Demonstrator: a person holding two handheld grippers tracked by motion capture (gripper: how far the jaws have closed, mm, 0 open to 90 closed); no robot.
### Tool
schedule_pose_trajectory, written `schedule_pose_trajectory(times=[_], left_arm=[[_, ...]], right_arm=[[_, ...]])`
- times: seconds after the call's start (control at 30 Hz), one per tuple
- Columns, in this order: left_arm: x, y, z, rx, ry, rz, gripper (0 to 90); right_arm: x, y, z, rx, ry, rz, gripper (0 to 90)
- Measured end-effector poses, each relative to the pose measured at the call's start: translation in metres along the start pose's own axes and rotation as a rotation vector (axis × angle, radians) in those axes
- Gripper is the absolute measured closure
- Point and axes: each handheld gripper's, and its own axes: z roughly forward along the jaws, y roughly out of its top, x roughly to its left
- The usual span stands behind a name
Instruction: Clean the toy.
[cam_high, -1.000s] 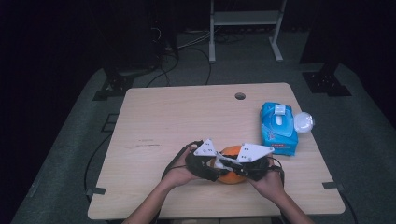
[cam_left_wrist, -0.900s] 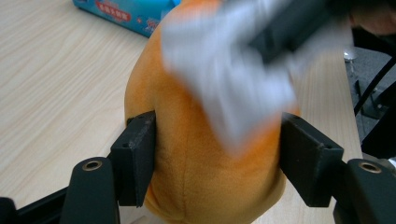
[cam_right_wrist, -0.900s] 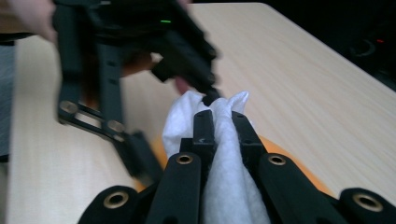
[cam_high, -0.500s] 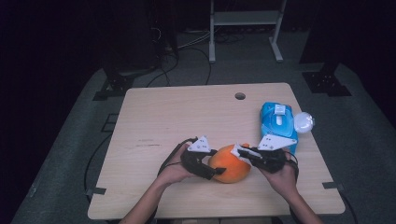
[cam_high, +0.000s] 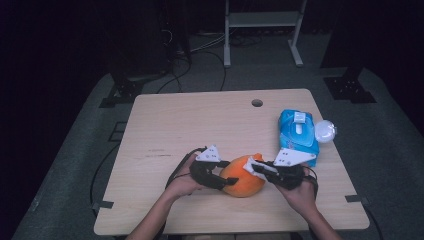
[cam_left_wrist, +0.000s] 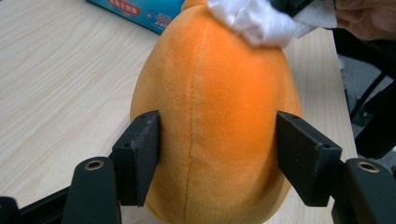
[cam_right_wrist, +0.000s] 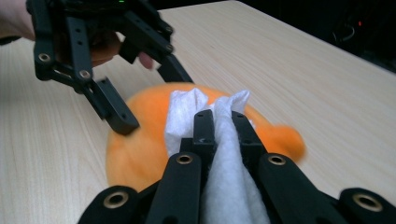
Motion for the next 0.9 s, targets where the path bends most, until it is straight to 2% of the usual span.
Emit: schedule_pose_trajectory(times=[0.07,0.13,0.2,0.27,0.33,0.4,0.47,0.5,0.57,0.67,0.77,0.83,0.9], left_arm=[[0.002,0.0,0.0,0.002,0.001,-0.004,34.2],[0.001,-0.001,0.0,0.007,0.006,-0.005,34.3],[0.001,-0.001,0.001,0.013,0.01,-0.003,34.5],[-0.002,0.0,0.003,0.016,0.009,0.013,34.9],[-0.004,0.0,0.003,0.019,0.013,0.028,35.4],[-0.003,-0.001,0.002,0.016,0.009,0.026,36.2],[-0.002,-0.002,0.002,0.009,0.008,0.02,36.3],[-0.001,-0.002,0.002,0.007,0.007,0.013,36.3],[0.0,-0.002,0.001,0.007,0.005,0.004,36.2],[0.002,-0.003,0.0,0.004,0.01,-0.01,36.1],[0.002,-0.002,0.001,0.0,0.012,-0.018,35.7],[-0.001,-0.001,0.002,0.005,0.015,0.0,35.7],[-0.005,0.001,0.003,0.015,0.021,0.035,36.4]], right_arm=[[-0.003,-0.003,-0.003,0.002,-0.013,0.016,82.3],[-0.001,-0.004,-0.005,0.003,-0.019,0.011,82.3],[0.004,-0.003,-0.005,-0.004,-0.001,0.013,82.3],[0.01,-0.002,-0.001,-0.011,0.05,0.001,82.3],[0.017,0.001,0.004,-0.002,0.047,-0.032,82.3],[0.013,0.002,0.004,-0.013,0.042,-0.022,82.4],[0.004,0.002,0.001,-0.024,0.014,0.003,82.4],[-0.004,-0.001,-0.001,-0.033,-0.001,0.034,82.4],[-0.016,-0.007,-0.004,-0.042,-0.009,0.09,82.4],[-0.024,-0.016,-0.006,-0.038,-0.006,0.149,82.4],[-0.023,-0.02,-0.008,-0.024,0.005,0.154,82.4],[-0.02,-0.02,-0.009,-0.024,0.019,0.153,82.3],[-0.018,-0.017,-0.009,-0.032,0.02,0.144,82.3]])
